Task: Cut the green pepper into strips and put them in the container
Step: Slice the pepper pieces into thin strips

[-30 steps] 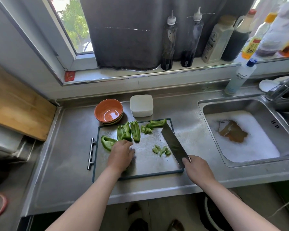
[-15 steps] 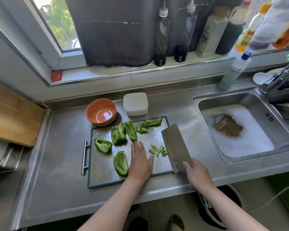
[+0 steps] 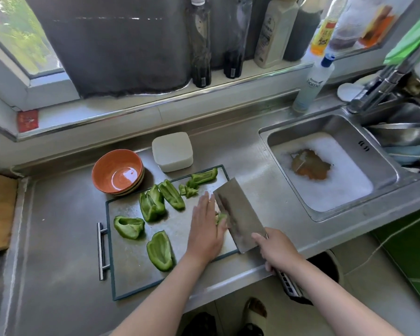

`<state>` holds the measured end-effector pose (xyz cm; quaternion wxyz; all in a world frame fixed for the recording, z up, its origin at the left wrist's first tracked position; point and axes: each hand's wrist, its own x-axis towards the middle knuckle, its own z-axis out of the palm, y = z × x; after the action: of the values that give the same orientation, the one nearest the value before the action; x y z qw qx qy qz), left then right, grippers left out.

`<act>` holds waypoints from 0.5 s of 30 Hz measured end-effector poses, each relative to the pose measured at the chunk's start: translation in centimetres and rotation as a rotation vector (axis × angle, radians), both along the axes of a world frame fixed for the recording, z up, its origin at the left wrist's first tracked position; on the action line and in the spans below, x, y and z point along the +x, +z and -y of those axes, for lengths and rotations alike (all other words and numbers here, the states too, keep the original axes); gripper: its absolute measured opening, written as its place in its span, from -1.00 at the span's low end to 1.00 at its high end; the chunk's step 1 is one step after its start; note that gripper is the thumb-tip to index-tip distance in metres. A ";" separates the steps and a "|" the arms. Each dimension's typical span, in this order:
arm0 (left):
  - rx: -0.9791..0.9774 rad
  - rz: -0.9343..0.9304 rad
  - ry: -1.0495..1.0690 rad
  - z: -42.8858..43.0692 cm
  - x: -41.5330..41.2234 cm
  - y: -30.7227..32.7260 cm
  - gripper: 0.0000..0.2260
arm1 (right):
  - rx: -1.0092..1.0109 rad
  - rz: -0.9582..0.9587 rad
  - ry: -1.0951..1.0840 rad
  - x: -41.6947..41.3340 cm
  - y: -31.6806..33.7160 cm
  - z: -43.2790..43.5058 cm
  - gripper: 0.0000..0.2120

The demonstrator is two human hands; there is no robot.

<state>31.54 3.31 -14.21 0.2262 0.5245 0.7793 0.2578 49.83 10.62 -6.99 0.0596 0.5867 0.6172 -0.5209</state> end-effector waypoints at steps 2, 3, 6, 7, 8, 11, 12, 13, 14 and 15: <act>-0.068 -0.139 -0.069 0.4 -0.4 -0.6 -0.26 | -0.032 -0.014 -0.013 -0.1 0.1 0.2 -0.77; -0.076 -0.164 -0.110 0.5 -0.3 -0.7 -0.23 | -0.022 -0.005 -0.014 -0.2 0.1 0.4 -0.79; -0.062 -0.156 -0.158 0.0 0.7 -1.0 -0.22 | 0.022 0.030 -0.015 -0.6 0.2 1.0 -0.79; -0.059 -0.145 -0.155 -0.2 0.8 -0.9 -0.24 | 0.013 0.026 -0.024 -0.7 0.2 1.1 -0.80; -0.058 -0.134 -0.150 -0.3 0.9 -0.9 -0.25 | -0.010 0.016 -0.033 -0.8 0.3 1.1 -0.80; -0.049 -0.080 -0.140 -0.4 0.7 -0.8 -0.25 | -0.122 -0.062 -0.077 -0.5 0.4 0.9 -0.78; -0.043 -0.071 -0.155 -0.4 0.7 -0.6 -0.23 | -0.119 -0.062 -0.080 -0.4 0.4 0.7 -0.77; -0.031 -0.058 -0.175 -0.5 0.6 -0.5 -0.23 | -0.090 -0.046 -0.080 -0.2 0.4 0.5 -0.76; -0.012 -0.022 -0.183 -0.5 0.6 -0.3 -0.26 | -0.062 -0.033 -0.090 -0.1 0.3 0.3 -0.74; 0.021 0.053 -0.155 -0.6 0.5 -0.1 -0.32 | -0.047 -0.037 -0.116 0.1 0.2 0.2 -0.73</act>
<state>32.02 3.92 -14.26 0.2604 0.5787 0.7273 0.2615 49.92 10.44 -6.79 0.0317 0.6102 0.5709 -0.5483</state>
